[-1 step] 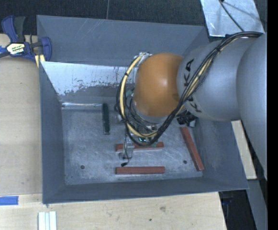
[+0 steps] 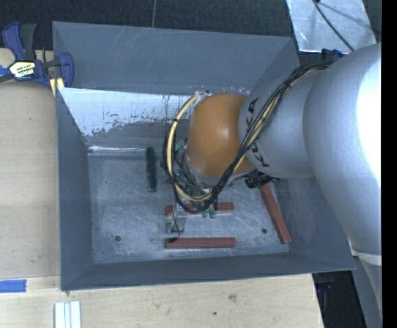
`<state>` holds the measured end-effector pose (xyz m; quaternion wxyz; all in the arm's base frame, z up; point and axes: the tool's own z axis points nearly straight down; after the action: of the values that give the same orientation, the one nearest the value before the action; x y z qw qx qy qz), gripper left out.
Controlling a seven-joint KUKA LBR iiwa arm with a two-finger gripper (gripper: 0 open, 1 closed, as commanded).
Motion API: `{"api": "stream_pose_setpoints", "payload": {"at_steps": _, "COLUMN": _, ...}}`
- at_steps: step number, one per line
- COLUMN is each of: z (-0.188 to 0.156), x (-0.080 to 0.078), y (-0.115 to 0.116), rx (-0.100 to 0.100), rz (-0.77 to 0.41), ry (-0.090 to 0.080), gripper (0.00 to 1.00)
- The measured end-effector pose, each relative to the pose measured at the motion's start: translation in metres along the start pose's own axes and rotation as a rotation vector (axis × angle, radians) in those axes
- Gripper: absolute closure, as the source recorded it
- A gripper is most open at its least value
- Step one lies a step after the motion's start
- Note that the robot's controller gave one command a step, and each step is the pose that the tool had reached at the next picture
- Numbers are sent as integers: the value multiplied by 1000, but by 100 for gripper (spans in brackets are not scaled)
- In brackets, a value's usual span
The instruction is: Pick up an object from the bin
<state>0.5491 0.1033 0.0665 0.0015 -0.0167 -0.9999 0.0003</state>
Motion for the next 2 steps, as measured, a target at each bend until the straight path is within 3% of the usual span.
{"api": "stream_pose_setpoints", "payload": {"at_steps": 1, "z": -4, "x": -15, "y": -63, "rx": 2, "rz": -182, "ry": -9, "gripper": 0}}
{"api": "stream_pose_setpoints", "payload": {"at_steps": 2, "z": -4, "x": -15, "y": -60, "rx": -1, "rz": -183, "ry": -10, "gripper": 100}}
